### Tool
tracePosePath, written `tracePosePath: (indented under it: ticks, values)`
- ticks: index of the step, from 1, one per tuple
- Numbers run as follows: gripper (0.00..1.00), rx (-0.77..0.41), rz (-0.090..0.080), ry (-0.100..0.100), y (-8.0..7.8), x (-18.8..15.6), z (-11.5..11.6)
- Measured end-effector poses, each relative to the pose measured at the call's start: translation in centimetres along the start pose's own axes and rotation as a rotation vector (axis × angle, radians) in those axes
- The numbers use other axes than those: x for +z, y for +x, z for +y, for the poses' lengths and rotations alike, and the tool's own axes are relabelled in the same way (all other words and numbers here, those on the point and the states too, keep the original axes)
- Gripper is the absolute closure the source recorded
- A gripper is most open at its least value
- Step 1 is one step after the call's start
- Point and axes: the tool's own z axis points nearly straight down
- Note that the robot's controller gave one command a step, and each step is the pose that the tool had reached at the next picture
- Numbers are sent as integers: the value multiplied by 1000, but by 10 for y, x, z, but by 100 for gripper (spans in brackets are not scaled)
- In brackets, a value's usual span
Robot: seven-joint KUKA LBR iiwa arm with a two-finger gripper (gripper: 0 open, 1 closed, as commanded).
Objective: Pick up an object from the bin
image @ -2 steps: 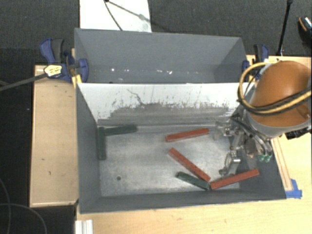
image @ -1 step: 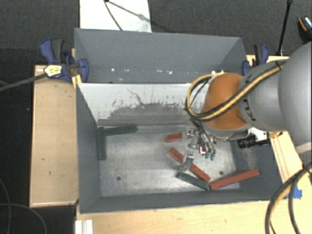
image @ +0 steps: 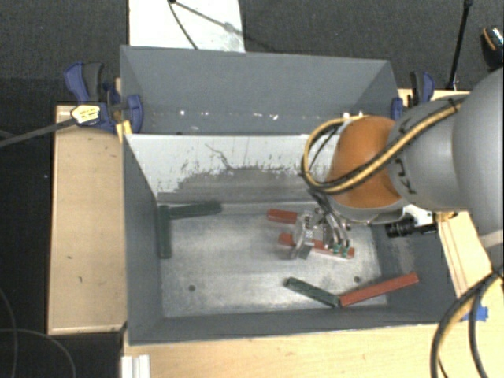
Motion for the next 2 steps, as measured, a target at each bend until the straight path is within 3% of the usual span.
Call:
tracePosePath:
  ticks: [1, 2]
  values:
    - [100, 163, 1, -1, 12, 0, -17]
    - [100, 117, -6, -1, 13, -152, -20]
